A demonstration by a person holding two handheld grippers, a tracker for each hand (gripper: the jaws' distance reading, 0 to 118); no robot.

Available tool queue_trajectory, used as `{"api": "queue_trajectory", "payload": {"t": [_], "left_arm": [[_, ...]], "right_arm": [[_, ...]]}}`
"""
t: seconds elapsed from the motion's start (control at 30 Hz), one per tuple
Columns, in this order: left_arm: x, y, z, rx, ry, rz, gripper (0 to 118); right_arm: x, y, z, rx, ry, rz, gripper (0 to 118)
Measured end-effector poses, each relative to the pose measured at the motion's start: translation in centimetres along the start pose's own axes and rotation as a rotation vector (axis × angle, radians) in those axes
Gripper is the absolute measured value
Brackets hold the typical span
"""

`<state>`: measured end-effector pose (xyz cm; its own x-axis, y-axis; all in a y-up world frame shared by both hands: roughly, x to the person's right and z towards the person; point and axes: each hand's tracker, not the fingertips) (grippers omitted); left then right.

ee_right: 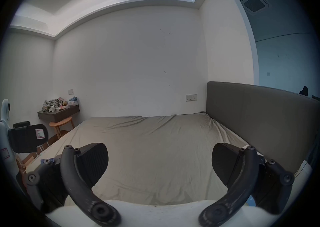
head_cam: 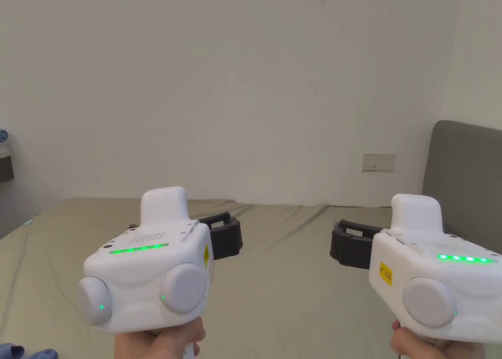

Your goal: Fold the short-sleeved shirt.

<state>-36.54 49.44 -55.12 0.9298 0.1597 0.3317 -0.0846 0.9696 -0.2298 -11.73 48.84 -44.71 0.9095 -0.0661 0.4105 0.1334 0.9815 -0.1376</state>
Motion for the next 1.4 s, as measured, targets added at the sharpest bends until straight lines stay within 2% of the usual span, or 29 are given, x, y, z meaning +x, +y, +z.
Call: {"api": "queue_trajectory", "payload": {"t": [0.03, 0.07, 0.1, 0.13, 0.17, 0.2, 0.27, 0.3, 0.37, 0.43, 0.5, 0.57, 0.63, 0.73, 0.8, 0.83, 0.87, 0.9, 0.93, 1.0, 1.07, 1.23, 1.27, 1.3, 1.33, 1.37, 1.4], "left_arm": [[-0.1, 0.0, 0.0, -0.007, -0.020, 0.012, 91], [-0.2, 0.0, -0.1, -0.020, -0.067, 0.033, 62], [-0.4, -0.1, -0.1, -0.026, -0.101, 0.060, 19], [-0.5, -0.1, -0.2, -0.033, -0.132, 0.080, 0], [0.1, 0.1, 0.1, -0.049, -0.116, 0.107, 0], [-0.1, 0.5, 0.0, 0.042, -0.080, 0.107, 0], [-0.2, 0.2, -0.1, 0.003, -0.058, 0.042, 0], [-1.1, -1.3, -0.9, -0.100, -0.042, 0.015, 0], [-3.3, -3.9, -1.9, -0.184, -0.011, -0.022, 0], [-5.8, -9.0, -2.1, -0.305, 0.027, -0.055, 0], [-9.1, -13.4, -2.0, -0.450, 0.092, -0.080, 0], [-14.6, -17.5, -1.9, -0.563, 0.191, -0.035, 0], [-19.8, -20.7, -1.4, -0.685, 0.231, -0.045, 0], [-26.8, -22.9, -1.9, -0.798, 0.327, -0.011, 0], [-30.7, -23.0, -2.7, -0.808, 0.363, 0.052, 0], [-32.1, -22.8, -3.6, -0.799, 0.377, 0.076, 11], [-32.7, -22.7, -4.4, -0.805, 0.382, 0.077, 46], [-34.0, -22.8, -6.2, -0.832, 0.385, 0.067, 91], [-34.8, -23.0, -7.5, -0.846, 0.383, 0.063, 118], [-36.0, -22.6, -9.7, -0.800, 0.318, 0.116, 117], [-36.7, -22.9, -12.2, -0.849, 0.343, 0.111, 117], [-36.6, -25.6, -17.4, -0.911, 0.392, -0.042, 116], [-36.7, -26.1, -17.9, -0.910, 0.403, -0.041, 106], [-36.7, -26.4, -18.2, -0.904, 0.411, -0.037, 84], [-36.8, -26.8, -18.7, -0.908, 0.423, -0.046, 60], [-35.9, -24.6, -16.9, -0.834, 0.377, 0.115, 32], [-35.2, -24.0, -16.6, -0.823, 0.444, 0.129, 4]], "right_arm": [[-0.1, -0.1, 0.0, -0.004, 0.016, -0.017, 118], [-0.1, -0.2, -0.1, -0.010, 0.033, -0.036, 113], [-0.1, -0.3, -0.1, -0.014, 0.052, -0.060, 89], [-0.2, -0.5, 0.0, -0.007, 0.059, -0.091, 5], [-0.7, -0.7, -0.5, -0.002, 0.003, -0.115, 0], [-1.4, -1.9, -0.9, 0.006, -0.005, -0.123, 0], [-0.1, -2.4, -1.1, -0.068, 0.064, -0.104, 0], [-0.1, -3.4, -1.3, -0.080, 0.060, -0.088, 0], [0.0, -5.9, -0.9, -0.111, 0.036, -0.052, 0], [0.0, -10.3, -1.3, -0.242, 0.093, -0.005, 0], [-0.3, -14.9, -2.2, -0.414, 0.147, -0.002, 0], [-0.6, -19.0, -3.1, -0.531, 0.096, -0.091, 0], [-0.2, -22.7, -4.7, -0.663, 0.129, -0.212, 0], [-1.0, -25.5, -6.1, -0.733, 0.176, -0.162, 0], [-2.5, -26.5, -6.0, -0.745, 0.131, -0.098, 0], [-2.9, -27.0, -6.4, -0.754, 0.136, -0.091, 0], [-3.2, -27.4, -6.7, -0.768, 0.138, -0.090, 0], [-3.1, -27.4, -7.5, -0.794, 0.136, -0.103, 0], [-3.4, -27.6, -8.0, -0.813, 0.143, -0.102, 0], [-3.7, -28.0, -8.3, -0.830, 0.147, -0.085, 0], [-4.7, -27.8, -8.5, -0.847, 0.162, -0.042, 0], [-5.5, -28.4, -8.6, -0.885, 0.164, 0.005, 0], [-5.5, -28.4, -8.6, -0.890, 0.164, 0.006, 0], [-5.4, -28.1, -8.6, -0.894, 0.171, 0.008, 0], [-5.3, -27.9, -8.6, -0.893, 0.171, 0.005, 0], [-5.2, -27.8, -8.5, -0.890, 0.174, 0.002, 0], [-5.1, -27.6, -8.5, -0.885, 0.178, 0.003, 0]]}}
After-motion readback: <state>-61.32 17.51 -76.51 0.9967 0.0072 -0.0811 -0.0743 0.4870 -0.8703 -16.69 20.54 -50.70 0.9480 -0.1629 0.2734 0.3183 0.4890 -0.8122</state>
